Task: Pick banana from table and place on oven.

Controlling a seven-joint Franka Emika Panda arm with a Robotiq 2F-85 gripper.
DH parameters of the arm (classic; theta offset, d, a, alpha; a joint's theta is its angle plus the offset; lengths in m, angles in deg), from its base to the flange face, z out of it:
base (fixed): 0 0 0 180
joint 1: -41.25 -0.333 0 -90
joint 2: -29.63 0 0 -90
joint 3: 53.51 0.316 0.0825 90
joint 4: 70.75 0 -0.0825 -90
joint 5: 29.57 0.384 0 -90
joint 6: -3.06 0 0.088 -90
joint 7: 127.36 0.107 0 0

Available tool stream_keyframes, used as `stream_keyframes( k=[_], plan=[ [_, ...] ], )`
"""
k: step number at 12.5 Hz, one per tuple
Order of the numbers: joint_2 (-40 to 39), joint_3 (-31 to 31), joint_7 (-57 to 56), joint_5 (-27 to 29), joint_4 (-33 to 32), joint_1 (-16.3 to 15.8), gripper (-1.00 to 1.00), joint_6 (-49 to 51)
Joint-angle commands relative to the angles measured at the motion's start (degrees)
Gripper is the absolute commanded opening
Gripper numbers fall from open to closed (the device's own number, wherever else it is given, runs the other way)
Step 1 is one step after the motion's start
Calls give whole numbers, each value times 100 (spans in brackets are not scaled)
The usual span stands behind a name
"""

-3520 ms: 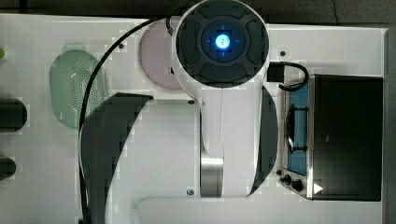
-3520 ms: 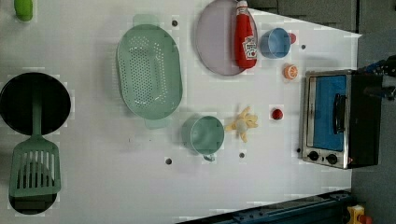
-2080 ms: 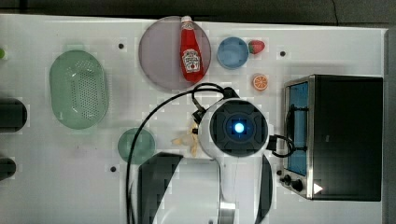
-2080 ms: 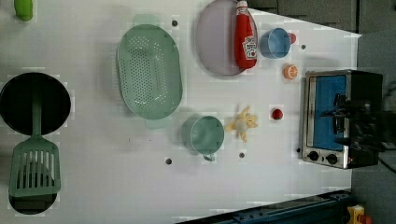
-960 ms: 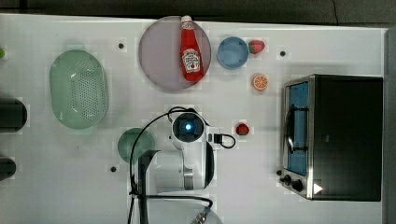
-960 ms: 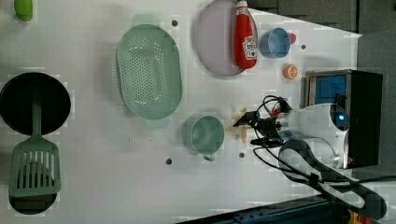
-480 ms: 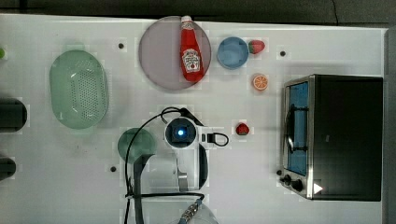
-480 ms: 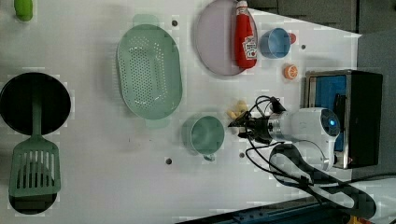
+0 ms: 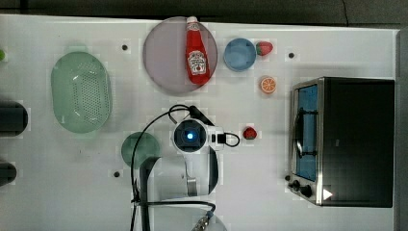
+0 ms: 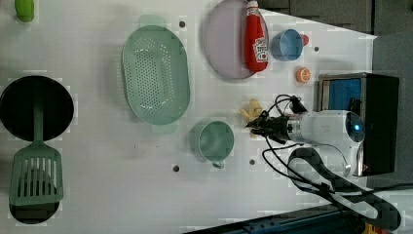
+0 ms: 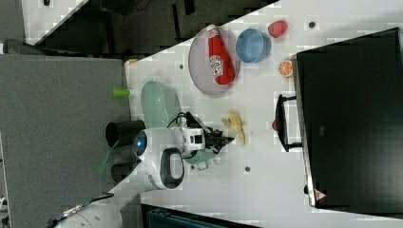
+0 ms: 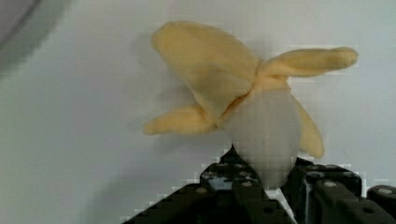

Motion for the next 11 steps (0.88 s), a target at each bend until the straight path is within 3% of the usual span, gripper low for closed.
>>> stream_keyframes(
  k=[1, 3, 7, 11],
  plan=[
    [933, 51, 176, 12, 173, 76, -51, 181],
    [1672, 21, 177, 12, 313, 88, -51, 799],
    [2878, -208, 172, 15, 1147, 105, -51, 3317],
    [3279, -768, 130, 12, 2305, 133, -51, 5145]
  ],
)
